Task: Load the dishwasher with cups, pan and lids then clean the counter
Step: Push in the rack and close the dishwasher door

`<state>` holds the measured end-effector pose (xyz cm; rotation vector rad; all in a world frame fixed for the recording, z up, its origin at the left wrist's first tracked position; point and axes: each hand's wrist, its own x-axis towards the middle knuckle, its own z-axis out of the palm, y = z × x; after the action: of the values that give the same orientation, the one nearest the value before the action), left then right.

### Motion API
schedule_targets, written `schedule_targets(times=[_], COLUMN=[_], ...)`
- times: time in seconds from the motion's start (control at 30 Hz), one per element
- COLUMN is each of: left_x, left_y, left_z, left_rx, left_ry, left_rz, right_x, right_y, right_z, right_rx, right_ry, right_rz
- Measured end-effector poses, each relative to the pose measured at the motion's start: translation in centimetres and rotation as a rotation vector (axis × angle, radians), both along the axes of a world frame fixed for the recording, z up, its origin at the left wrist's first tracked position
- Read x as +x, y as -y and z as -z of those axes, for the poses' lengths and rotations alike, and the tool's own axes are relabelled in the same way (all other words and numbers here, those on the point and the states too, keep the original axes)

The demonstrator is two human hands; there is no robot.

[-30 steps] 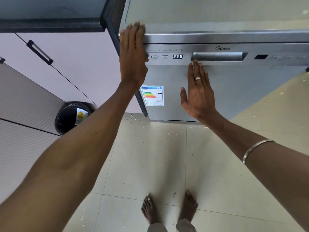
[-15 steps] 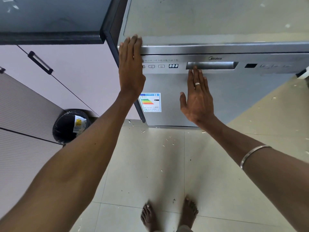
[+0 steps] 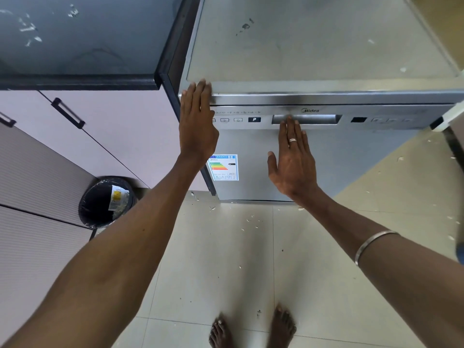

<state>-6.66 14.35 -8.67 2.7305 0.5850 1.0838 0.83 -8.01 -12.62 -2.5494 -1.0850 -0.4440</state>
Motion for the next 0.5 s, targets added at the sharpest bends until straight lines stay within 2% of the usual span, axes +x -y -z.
schedule_targets(times=[0.13, 0.3, 0.5], left_x=[-0.1, -2.0, -4.3], left_y=[1.0, 3.3, 4.8], left_z=[-0.7, -1.7, -6.0], left_rx=[-0.066, -0.087, -0.183], left_ry=[-0.039, -0.114, -0.206], left_rz=[0.001, 0.127, 0.128], right_x=[0.6, 1.0, 0.1], right_y=[0.4, 0.5, 0.1], right_z=[-2.3, -7.1, -13.9], right_rx=[-0.027, -0.083, -0.129], right_ry=[-0.004, -0.076, -0.18], right_rz=[-0.044, -0.049, -0.024])
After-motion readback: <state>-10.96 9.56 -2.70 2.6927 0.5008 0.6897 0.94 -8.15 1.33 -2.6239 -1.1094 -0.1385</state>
